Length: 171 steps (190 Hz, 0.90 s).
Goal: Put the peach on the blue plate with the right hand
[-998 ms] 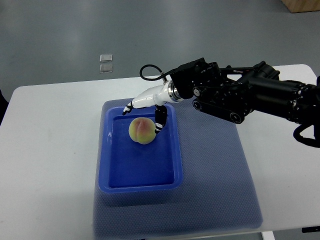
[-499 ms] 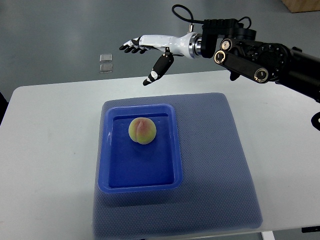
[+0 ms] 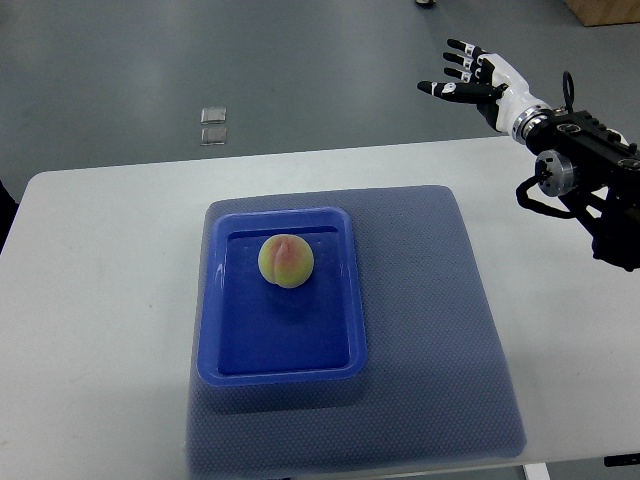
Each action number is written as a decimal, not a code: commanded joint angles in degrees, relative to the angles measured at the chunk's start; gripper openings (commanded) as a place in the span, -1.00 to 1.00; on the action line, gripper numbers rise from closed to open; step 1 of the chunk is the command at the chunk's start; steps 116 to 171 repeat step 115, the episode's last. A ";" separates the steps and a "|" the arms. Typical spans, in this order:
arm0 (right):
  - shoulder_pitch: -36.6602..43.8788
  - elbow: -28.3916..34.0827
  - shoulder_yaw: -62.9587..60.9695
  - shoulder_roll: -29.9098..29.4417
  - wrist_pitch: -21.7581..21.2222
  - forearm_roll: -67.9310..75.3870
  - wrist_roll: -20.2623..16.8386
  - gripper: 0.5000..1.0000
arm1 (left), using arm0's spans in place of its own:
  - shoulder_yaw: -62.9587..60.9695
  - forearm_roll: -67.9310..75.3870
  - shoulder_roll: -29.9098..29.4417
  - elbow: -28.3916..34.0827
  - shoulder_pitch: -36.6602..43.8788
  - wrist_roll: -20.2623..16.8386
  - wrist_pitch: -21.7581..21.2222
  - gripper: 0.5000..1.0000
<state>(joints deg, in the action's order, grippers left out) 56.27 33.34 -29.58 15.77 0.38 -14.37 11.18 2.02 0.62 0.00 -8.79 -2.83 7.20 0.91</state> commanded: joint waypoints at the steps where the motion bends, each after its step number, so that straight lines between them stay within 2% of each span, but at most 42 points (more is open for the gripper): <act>1: -2.30 -0.12 -0.48 0.05 0.50 4.36 0.07 0.69 | 0.09 0.00 0.00 0.00 0.02 0.00 0.05 1.00; 52: -5.99 -0.12 -0.48 -1.09 0.15 7.87 0.78 0.71 | 0.09 0.00 0.00 0.00 0.02 0.00 0.05 1.00; 171: -6.61 -0.38 -0.48 -1.09 0.68 7.87 0.86 0.71 | 0.09 0.00 0.00 0.00 0.02 -0.08 0.05 1.00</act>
